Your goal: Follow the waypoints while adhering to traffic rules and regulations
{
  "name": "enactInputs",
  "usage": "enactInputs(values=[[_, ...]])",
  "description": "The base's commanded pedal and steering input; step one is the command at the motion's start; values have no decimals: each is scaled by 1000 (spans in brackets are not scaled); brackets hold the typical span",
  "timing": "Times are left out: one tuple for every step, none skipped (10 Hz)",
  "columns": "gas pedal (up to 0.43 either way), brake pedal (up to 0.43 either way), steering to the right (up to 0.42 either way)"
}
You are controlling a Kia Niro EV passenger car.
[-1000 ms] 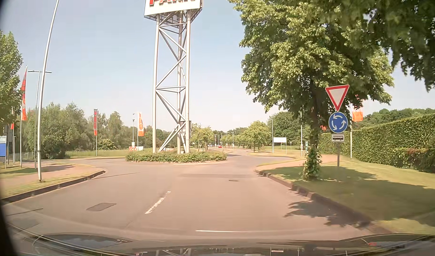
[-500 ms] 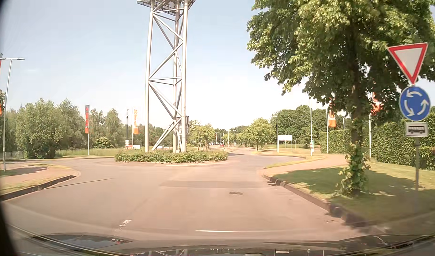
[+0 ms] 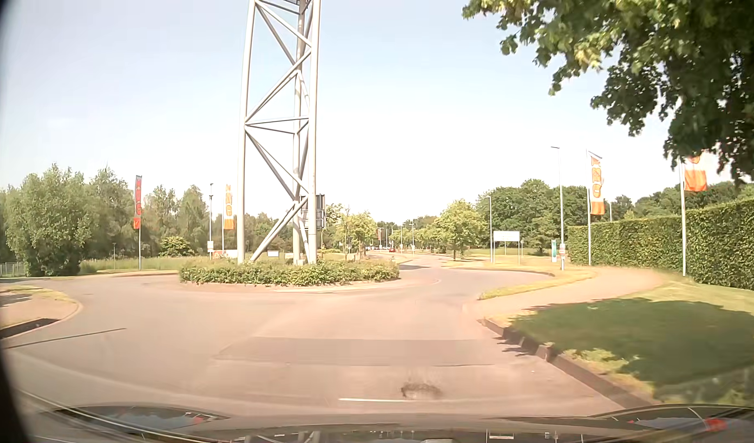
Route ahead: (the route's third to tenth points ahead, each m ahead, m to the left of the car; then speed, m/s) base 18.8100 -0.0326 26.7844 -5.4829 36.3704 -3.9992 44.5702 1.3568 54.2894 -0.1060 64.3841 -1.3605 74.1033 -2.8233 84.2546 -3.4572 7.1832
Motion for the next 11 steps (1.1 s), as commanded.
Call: enactInputs(values=[[47,0,-25],[59,0,-25],[67,0,-25],[79,0,-25],[79,0,-24],[87,0,-21],[87,0,-17],[118,0,-10],[118,0,-2],[118,0,9],[118,0,27]])
